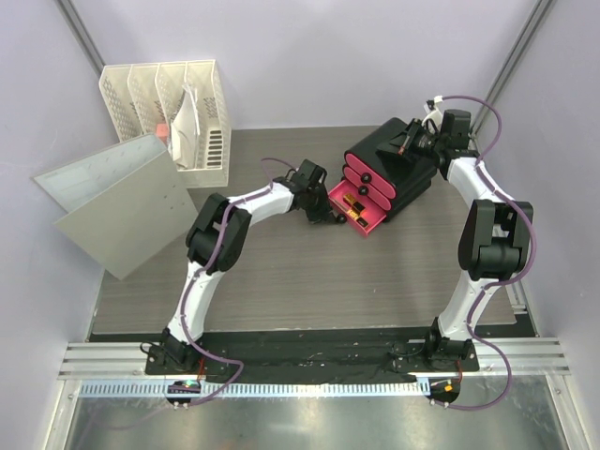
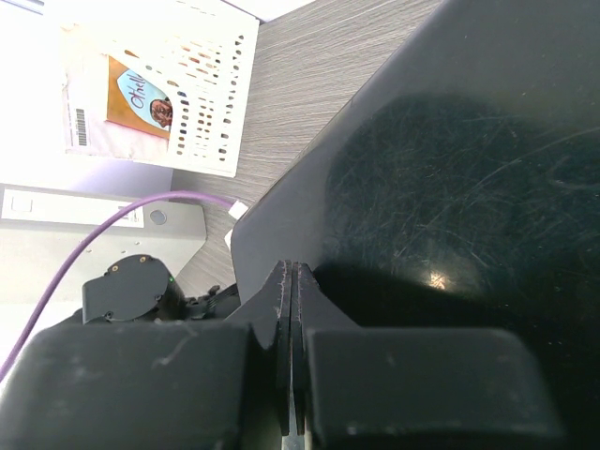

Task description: Organize the makeup

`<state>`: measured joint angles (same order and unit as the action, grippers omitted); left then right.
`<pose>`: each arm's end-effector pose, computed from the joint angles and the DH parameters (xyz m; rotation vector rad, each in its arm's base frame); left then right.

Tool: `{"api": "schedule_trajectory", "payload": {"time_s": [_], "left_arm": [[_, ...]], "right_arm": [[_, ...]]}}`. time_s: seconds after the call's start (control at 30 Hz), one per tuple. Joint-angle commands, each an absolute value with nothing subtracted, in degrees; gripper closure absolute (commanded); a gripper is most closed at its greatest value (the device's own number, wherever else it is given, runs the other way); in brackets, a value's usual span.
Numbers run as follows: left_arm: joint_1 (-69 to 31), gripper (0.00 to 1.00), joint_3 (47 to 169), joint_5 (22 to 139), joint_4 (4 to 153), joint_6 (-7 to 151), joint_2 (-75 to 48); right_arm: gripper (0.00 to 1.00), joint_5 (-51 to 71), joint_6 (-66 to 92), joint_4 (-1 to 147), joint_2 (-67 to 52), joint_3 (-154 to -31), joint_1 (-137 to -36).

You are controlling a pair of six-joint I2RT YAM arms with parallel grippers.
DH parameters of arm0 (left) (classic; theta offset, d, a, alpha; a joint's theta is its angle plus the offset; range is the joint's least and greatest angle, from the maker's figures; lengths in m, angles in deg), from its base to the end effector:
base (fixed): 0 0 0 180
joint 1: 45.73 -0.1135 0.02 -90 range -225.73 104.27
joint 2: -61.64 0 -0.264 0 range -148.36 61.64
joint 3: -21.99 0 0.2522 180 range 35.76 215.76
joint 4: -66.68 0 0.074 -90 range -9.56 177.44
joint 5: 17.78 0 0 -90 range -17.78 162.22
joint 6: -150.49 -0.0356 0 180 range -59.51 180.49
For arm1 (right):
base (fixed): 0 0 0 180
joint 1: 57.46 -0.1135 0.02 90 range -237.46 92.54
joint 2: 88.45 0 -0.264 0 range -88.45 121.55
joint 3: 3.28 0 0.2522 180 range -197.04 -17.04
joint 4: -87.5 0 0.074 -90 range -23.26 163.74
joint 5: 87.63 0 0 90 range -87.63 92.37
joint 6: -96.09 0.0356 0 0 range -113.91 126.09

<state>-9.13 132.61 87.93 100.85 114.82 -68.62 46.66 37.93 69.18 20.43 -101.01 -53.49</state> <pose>0.3893 -0.3011 0.1428 -0.3009 2.7328 -0.9055 0.4401 -0.0056 0.2656 0.1668 2.0983 1.0967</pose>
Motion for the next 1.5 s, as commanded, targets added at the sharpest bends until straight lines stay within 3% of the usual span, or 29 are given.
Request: {"api": "schedule_trajectory", "payload": {"time_s": [0.0,0.2,0.63,0.87,1.0,1.2,1.23,1.3,1.33,1.37,1.4,1.47], "left_arm": [[-8.90,1.00,137.62,90.94,95.57,120.08,-72.13],[-8.81,1.00,137.18,92.17,84.05,127.10,-73.00],[-8.55,1.00,153.35,95.60,83.25,131.42,-81.98],[-8.90,0.97,139.04,91.92,78.33,126.42,-71.19],[-8.99,0.73,138.14,89.72,84.82,112.49,-61.00],[-8.99,0.47,139.20,85.06,98.95,100.23,-50.09],[-8.99,0.34,138.42,83.66,100.55,98.13,-47.37],[-8.99,0.20,136.49,81.99,103.72,96.27,-44.64],[-8.99,0.10,133.43,81.19,105.74,95.66,-42.97],[-8.99,0.08,131.75,80.23,106.54,94.61,-39.99],[-8.99,0.00,129.73,79.87,107.42,94.25,-38.31],[-8.99,0.00,123.40,79.34,108.56,94.33,-33.58]], "right_arm": [[0.99,37.00,32.55,49.83,27.74,-95.18,-54.03],[0.99,37.00,32.55,49.83,27.92,-95.27,-54.03],[0.99,37.00,32.55,49.83,27.83,-95.35,-54.03],[0.99,37.00,33.42,49.30,27.39,-97.98,-53.94],[0.99,36.83,33.95,48.95,25.91,-102.46,-53.94],[0.94,35.24,34.92,49.13,21.95,-109.32,-54.03],[0.93,35.07,34.92,49.13,21.25,-110.11,-54.03],[0.89,35.07,34.66,49.13,19.23,-112.22,-54.29],[0.82,35.07,34.40,49.13,18.52,-112.84,-54.99],[0.64,34.63,33.35,48.95,16.78,-113.71,-55.52],[0.55,34.28,32.73,48.60,15.89,-114.07,-56.13],[0.38,33.31,30.37,47.20,13.52,-115.03,-59.20]]}}
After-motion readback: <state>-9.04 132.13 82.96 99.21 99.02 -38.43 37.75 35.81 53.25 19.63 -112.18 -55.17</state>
